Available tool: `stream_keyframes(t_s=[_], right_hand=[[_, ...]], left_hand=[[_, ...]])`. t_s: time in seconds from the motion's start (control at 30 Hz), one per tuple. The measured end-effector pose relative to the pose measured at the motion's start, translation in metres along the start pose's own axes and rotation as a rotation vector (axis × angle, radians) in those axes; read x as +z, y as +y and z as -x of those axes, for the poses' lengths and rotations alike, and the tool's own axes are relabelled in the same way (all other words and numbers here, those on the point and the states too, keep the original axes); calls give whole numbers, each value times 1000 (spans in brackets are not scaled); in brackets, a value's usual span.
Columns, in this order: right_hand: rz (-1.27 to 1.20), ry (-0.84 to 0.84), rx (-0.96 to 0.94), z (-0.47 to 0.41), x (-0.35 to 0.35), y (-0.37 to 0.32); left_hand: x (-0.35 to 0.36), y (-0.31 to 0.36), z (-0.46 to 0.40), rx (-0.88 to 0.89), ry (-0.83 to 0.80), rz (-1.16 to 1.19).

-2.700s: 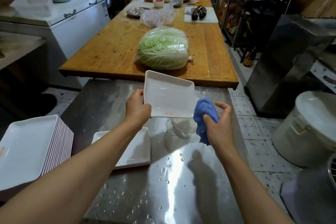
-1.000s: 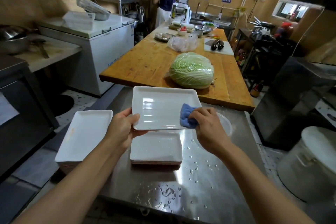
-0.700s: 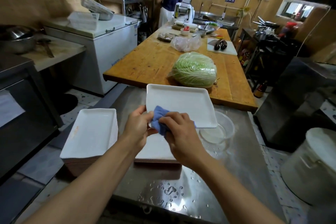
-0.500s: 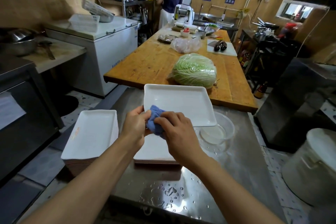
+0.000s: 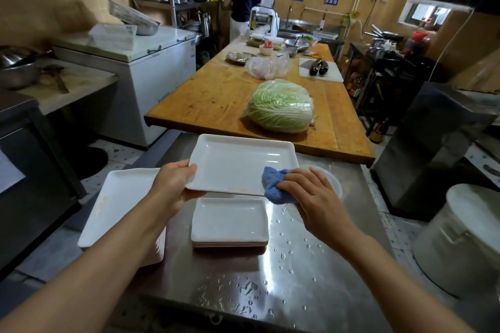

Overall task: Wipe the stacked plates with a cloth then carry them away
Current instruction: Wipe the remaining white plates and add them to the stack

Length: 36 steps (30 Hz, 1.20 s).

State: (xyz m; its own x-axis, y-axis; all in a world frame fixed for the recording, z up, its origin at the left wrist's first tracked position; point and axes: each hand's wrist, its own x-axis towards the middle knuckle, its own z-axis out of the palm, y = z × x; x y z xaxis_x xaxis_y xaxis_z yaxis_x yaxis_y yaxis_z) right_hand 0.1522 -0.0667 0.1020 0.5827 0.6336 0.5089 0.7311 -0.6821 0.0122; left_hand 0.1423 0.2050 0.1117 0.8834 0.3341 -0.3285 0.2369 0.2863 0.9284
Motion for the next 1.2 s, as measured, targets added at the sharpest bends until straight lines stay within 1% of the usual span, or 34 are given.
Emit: stream_keyframes(t_s=[0.13, 0.2, 0.23, 0.27, 0.37, 0.4, 0.47, 0.53, 0.6, 0.67, 0.73, 0.8, 0.87, 1.0, 1.07, 1.2], right_hand=[[-52, 83, -32, -1, -6, -3], [-76, 89, -31, -4, -11, -5], [-76, 78, -32, -5, -12, -6], [-73, 63, -31, -6, -14, -7], [-61, 40, -12, -10, -17, -6], [-58, 38, -9, -13, -18, -5], [-44, 29, -24, -18, -23, -3], [-40, 13, -40, -22, -27, -3], [-55, 10, -43, -26, -31, -5], [-71, 20, -44, -28, -33, -8], [-99, 38, -47, -28, -34, -12], [-151, 51, -38, -30, -36, -17], [-195, 40, -24, -33, -38, -19], [-296, -7, 6, -39, -39, -10], [-352, -22, 33, -40, -37, -4], [-440, -64, 99, -36, -28, -1]], left_hand=[[5, -3, -4, -38, -59, -43], [10, -3, -8, -11, -44, -78], [13, -3, -10, 40, -20, -171], [17, -4, -12, 124, 5, -338], [29, -14, -11, 410, 15, -976], [33, -19, -7, 520, 18, -1124], [42, -22, 6, 749, 2, -1273], [51, -22, 19, 942, -96, -1248], [58, -23, 28, 1079, -179, -1282], [67, -26, 35, 1154, -140, -1343], [70, -26, 38, 1195, -50, -1276], [68, -24, 40, 1210, 4, -1176], [63, -23, 40, 1227, 18, -1112], [55, -14, 43, 1226, -47, -1132], [52, -11, 43, 1194, -66, -1136], [48, -18, 41, 1077, -67, -1149]])
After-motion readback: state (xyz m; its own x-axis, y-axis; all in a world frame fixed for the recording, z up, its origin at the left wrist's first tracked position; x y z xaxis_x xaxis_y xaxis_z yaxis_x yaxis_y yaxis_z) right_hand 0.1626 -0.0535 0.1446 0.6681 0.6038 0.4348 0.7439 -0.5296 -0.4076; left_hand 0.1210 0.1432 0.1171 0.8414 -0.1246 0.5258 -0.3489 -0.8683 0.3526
